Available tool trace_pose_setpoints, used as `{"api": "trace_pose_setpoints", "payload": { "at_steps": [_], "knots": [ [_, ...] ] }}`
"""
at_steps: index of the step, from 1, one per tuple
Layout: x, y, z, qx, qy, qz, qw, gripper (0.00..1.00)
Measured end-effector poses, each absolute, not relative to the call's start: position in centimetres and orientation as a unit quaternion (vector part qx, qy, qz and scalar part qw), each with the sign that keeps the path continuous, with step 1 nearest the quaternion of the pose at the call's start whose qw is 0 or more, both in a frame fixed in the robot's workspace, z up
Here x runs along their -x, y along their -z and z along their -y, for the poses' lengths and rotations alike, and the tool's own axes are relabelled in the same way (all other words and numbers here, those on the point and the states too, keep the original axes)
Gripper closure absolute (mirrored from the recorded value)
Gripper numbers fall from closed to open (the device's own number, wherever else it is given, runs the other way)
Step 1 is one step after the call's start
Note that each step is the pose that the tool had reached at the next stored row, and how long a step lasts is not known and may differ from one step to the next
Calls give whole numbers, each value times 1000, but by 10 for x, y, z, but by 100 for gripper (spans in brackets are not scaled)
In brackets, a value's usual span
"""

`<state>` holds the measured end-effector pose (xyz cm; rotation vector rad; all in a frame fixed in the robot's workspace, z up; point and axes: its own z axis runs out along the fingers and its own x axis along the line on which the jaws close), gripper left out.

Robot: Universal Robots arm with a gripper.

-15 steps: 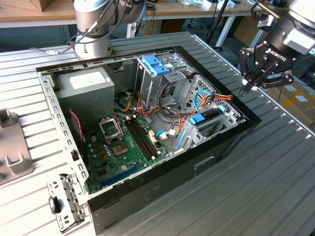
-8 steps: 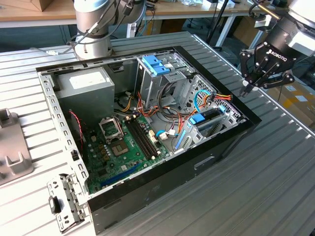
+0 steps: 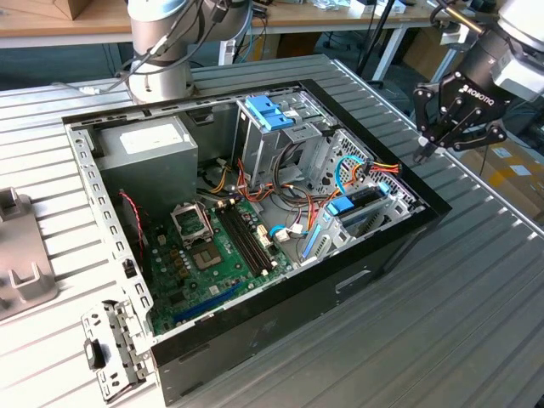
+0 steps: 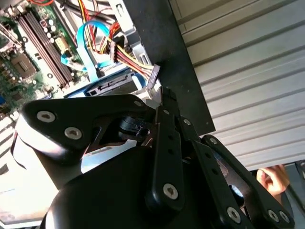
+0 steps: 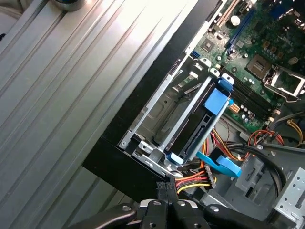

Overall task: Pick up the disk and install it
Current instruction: 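Insert the first disk wire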

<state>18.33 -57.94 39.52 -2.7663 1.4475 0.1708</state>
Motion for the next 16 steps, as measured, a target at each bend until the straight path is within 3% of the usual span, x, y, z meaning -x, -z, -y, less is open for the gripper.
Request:
{"api": "trace_pose_setpoints", "payload": {
  "at_steps": [4,10,11,16],
  "knots": [
    [-183,-395,579,885,-51,-462,25,89],
    [-183,-395,579,885,-52,-462,28,89],
    [-183,-395,579,885,-52,-462,29,76],
    [-183,-395,579,885,-53,-462,30,64]
  ]
}}
